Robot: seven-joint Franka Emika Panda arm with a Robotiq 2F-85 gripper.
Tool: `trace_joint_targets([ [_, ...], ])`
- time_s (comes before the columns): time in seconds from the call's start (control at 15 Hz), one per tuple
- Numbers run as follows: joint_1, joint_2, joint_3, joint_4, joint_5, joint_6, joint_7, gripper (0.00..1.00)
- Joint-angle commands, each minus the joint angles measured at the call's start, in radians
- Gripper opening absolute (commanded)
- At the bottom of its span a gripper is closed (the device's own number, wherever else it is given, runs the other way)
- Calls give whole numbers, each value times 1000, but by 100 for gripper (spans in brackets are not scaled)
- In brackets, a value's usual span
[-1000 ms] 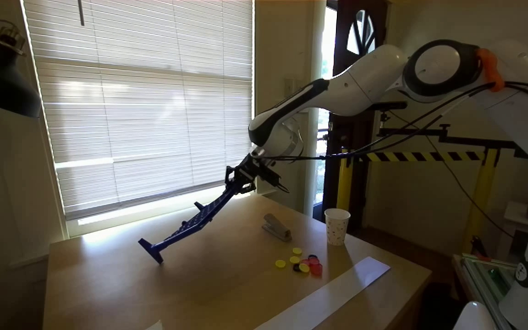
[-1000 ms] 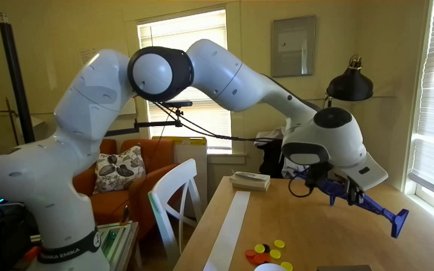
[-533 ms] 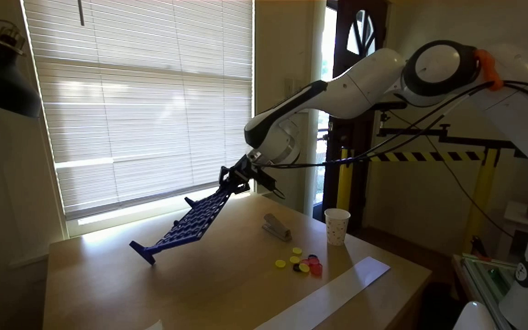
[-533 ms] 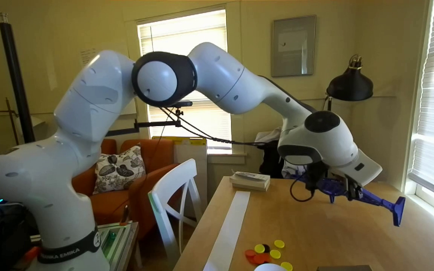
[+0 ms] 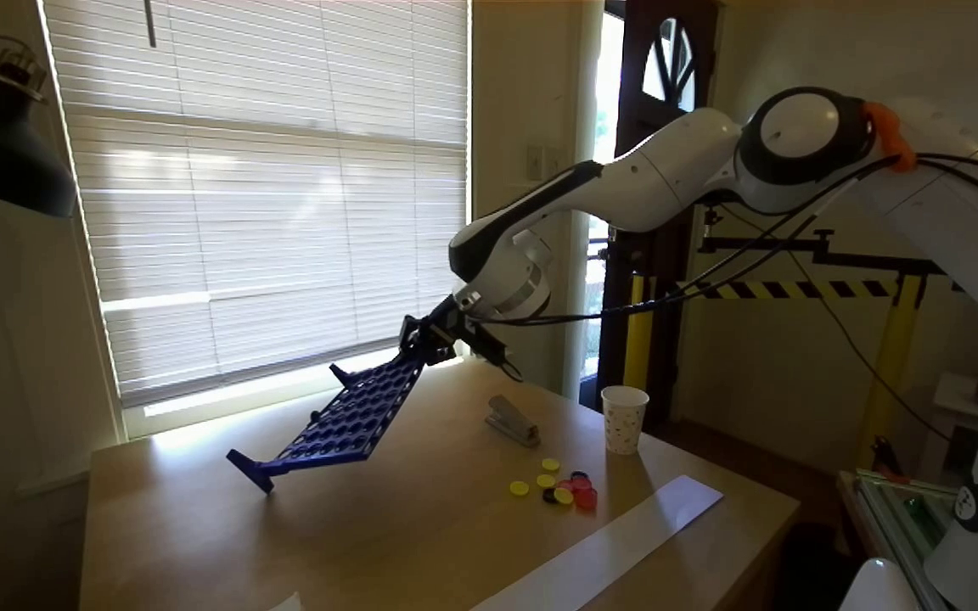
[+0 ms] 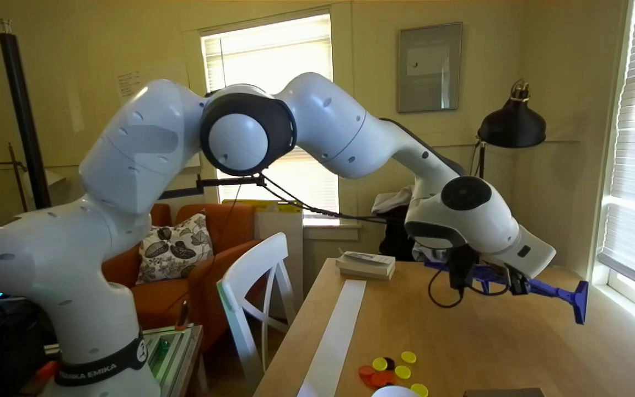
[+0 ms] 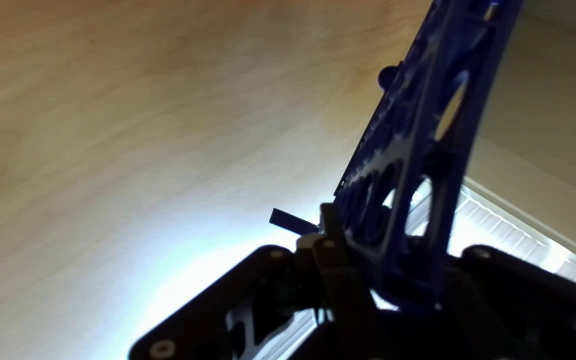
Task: Pick up the blue object and lay it down on the table
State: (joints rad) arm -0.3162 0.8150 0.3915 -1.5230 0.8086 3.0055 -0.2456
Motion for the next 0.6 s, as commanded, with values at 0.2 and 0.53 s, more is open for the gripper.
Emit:
trace_joint_targets([
  [0.2,34,48,-85,-46,-60,-49,26,5],
  [0.53,42,84,-103,-11,-74,-56,55,5],
])
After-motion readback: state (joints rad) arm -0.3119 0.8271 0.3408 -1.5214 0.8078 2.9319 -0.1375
